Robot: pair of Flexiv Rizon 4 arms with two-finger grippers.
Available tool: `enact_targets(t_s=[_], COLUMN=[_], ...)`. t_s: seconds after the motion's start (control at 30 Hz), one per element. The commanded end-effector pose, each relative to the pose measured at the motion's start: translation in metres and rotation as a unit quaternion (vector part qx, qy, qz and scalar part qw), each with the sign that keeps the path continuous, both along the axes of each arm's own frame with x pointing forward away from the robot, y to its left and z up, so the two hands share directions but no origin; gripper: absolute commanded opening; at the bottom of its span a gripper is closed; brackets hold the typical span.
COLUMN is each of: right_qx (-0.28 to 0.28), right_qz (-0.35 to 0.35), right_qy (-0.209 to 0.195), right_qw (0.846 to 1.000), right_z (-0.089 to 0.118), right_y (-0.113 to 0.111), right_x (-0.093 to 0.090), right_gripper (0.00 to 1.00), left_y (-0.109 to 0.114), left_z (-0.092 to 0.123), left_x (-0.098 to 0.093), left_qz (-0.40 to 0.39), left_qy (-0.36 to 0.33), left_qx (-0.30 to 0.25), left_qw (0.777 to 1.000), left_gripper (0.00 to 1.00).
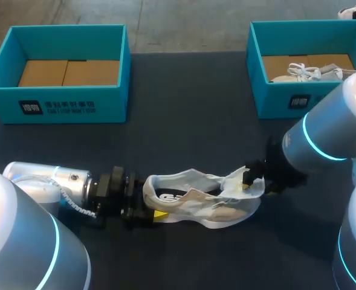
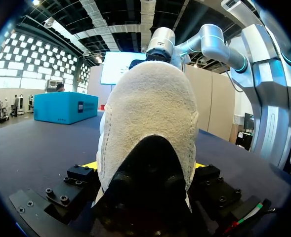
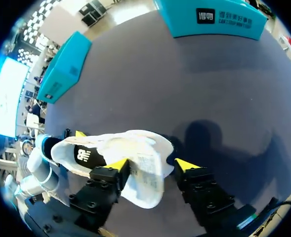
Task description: Take the shoe out of the shoebox, open the shoe tongue, remove and reinsert the insole, then place the shoe into the shoebox
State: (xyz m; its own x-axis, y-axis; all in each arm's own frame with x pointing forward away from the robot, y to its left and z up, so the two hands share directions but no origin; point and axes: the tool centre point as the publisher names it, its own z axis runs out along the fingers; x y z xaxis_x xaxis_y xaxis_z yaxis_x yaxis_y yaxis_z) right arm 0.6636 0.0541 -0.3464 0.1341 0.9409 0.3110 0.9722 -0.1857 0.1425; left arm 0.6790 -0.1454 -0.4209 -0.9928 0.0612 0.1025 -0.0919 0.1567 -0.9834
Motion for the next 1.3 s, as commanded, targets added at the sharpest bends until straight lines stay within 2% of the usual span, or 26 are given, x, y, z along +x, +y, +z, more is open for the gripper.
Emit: enact_targets(t_s=[0.03, 0.17, 0.27, 0.67, 0.73, 0.83, 0.9, 0.97, 1.0, 1.03, 1.07, 1.23, 1.3], right_qx=[-0.072, -0.105, -0.136, -0.238, -0.251, -0.276, -0.286, -0.295, -0.298, -0.301, -0.301, -0.304, -0.292], right_qz=[-0.014, -0.018, -0.018, 0.013, 0.031, 0.065, 0.088, 0.108, 0.116, 0.125, 0.137, 0.195, 0.237], right_qy=[0.022, 0.024, 0.024, 0.026, 0.023, 0.021, 0.017, 0.015, 0.014, 0.01, 0.005, -0.013, -0.037], right_qw=[0.997, 0.994, 0.99, 0.971, 0.967, 0.959, 0.954, 0.949, 0.947, 0.945, 0.944, 0.932, 0.926], right_z=[0.036, 0.055, 0.073, 0.126, 0.134, 0.142, 0.146, 0.149, 0.151, 0.152, 0.153, 0.156, 0.155], right_y=[0.004, 0.011, 0.02, 0.059, 0.068, 0.084, 0.093, 0.101, 0.105, 0.108, 0.11, 0.12, 0.123], right_x=[-0.005, -0.006, -0.007, -0.008, -0.006, -0.004, -0.003, -0.002, -0.001, -0.001, -0.001, -0.002, -0.003], right_gripper=[0.71, 0.74, 0.73, 0.67, 0.62, 0.44, 0.41, 0.29, 0.26, 0.16, 0.02, 0.0, 0.0], left_y=[0.002, 0.002, 0.002, 0.002, 0.002, 0.002, 0.002, 0.002, 0.002, 0.002, 0.002, 0.002, 0.002], left_z=[-0.003, -0.003, -0.003, -0.003, -0.003, -0.003, -0.003, -0.003, -0.003, -0.003, -0.003, -0.003, -0.003], left_x=[-0.001, -0.001, -0.001, -0.001, -0.001, -0.001, -0.001, -0.001, -0.001, -0.001, -0.001, -0.001, -0.001], left_qz=[0.001, 0.001, 0.001, 0.001, 0.001, 0.001, 0.001, 0.001, 0.001, 0.001, 0.001, 0.001, 0.001], left_qy=[0.0, 0.0, 0.0, 0.0, 0.0, 0.0, 0.0, 0.0, 0.0, 0.0, 0.0, 0.0, 0.0], left_qx=[0.001, 0.001, 0.001, 0.001, 0.001, 0.001, 0.001, 0.001, 0.001, 0.001, 0.001, 0.001, 0.001], left_qw=[1.0, 1.0, 1.0, 1.0, 1.0, 1.0, 1.0, 1.0, 1.0, 1.0, 1.0, 1.0, 1.0], left_gripper=[0.0, 0.0, 0.0, 0.0, 0.0, 0.0, 0.0, 0.0, 0.0, 0.0, 0.0, 0.0, 0.0])
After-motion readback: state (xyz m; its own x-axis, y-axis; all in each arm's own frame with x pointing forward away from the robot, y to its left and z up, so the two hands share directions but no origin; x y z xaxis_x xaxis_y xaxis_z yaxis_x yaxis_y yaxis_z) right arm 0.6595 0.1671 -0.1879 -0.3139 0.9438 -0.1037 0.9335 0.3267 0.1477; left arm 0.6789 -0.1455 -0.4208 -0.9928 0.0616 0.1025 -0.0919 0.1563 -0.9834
